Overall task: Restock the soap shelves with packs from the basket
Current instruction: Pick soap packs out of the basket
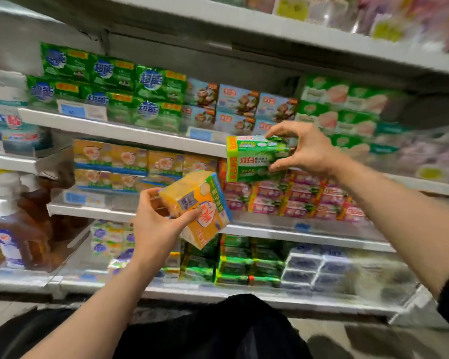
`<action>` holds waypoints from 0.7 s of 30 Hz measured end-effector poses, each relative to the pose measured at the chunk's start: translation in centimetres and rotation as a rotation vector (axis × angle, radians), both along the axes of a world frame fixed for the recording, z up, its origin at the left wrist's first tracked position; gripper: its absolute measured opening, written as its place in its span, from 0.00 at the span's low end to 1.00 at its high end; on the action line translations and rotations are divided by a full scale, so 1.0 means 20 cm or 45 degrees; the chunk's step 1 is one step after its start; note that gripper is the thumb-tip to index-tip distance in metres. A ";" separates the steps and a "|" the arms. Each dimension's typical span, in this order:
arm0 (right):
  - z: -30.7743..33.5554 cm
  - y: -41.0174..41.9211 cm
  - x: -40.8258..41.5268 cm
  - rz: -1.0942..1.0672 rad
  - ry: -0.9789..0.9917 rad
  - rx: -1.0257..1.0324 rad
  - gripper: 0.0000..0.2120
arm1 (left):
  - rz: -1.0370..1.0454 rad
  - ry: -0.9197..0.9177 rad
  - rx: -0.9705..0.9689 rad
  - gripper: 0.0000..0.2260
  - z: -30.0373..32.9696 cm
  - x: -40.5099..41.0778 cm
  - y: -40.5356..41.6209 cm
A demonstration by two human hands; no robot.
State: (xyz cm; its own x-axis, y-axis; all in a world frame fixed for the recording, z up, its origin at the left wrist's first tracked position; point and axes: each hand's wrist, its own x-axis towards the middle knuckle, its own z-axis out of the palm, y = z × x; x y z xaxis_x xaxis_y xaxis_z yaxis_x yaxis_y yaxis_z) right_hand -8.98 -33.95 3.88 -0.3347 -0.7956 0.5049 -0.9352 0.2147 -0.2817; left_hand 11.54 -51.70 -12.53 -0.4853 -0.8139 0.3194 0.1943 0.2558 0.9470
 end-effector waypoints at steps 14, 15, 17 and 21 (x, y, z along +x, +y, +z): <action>-1.14 0.52 -0.30 -0.443 -0.440 0.237 0.31 | 0.292 -0.439 0.381 0.33 -0.60 -0.32 0.44; -1.22 0.50 -0.30 -0.459 -0.438 0.243 0.32 | 0.339 -0.466 0.422 0.34 -0.65 -0.32 0.45; -1.35 0.45 -0.30 -0.462 -0.417 0.250 0.33 | 0.421 -0.511 0.494 0.36 -0.73 -0.31 0.46; -1.53 0.28 -0.29 -0.428 -0.400 0.134 0.31 | 0.518 -0.544 0.571 0.36 -0.82 -0.30 0.44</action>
